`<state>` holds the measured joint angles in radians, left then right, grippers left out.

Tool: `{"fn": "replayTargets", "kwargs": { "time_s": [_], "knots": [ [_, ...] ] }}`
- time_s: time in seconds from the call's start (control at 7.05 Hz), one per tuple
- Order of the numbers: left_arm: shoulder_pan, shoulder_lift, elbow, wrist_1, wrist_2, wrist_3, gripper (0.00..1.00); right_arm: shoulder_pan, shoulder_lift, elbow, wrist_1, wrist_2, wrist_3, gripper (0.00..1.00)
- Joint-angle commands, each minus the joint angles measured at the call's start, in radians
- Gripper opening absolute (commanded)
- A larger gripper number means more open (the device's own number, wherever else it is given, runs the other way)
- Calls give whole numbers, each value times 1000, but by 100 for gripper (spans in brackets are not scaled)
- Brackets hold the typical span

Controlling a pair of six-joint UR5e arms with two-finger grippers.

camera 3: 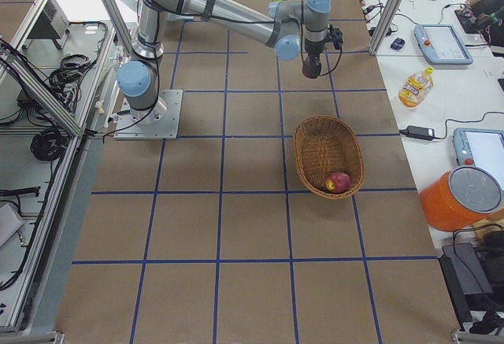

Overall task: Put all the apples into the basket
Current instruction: 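Put the purple apple in the basket while the left sets the green apple down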

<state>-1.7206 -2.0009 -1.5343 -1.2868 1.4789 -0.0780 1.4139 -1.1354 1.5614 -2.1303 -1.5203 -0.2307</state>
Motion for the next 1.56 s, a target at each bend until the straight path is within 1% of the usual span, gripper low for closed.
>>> {"fn": "replayTargets", "kwargs": {
  "time_s": [0.0, 0.14, 0.28, 0.43, 0.57, 0.71, 0.85, 0.99, 1.14, 1.28, 1.42],
  "knots": [
    [-164, -76, -26, 256, -9, -283, 23, -215, 76, -20, -69, 29, -306, 38],
    [-219, -119, -32, 327, -8, -307, 24, -290, 109, -24, -142, 31, -423, 36],
    [-256, -157, -36, 346, 6, -330, 44, -347, 126, -26, -161, 76, -497, 36],
    [-255, -160, -41, 387, 8, -325, 68, -361, 176, -52, -242, 97, -515, 37],
    [-234, -145, -38, 394, 8, -322, 86, -368, 212, -101, -235, 89, -519, 69],
    [-200, -130, -38, 396, 3, -319, 96, -371, 217, -103, -194, 86, -519, 100],
    [-168, -104, -32, 388, -2, -281, 100, -369, 211, -104, -159, 86, -521, 100],
    [-134, -58, -21, 338, -3, -254, 100, -359, 194, -107, -137, 63, -495, 100],
    [-87, -8, -14, 237, -2, -244, 100, -318, 150, -106, -69, 49, -358, 100],
    [-38, 40, -15, 168, 1, -159, 100, -220, 111, -101, -13, 39, -310, 100],
    [19, 89, -17, 83, 7, -67, 100, -134, 103, -74, -4, 37, -294, 100]
  ]
}}
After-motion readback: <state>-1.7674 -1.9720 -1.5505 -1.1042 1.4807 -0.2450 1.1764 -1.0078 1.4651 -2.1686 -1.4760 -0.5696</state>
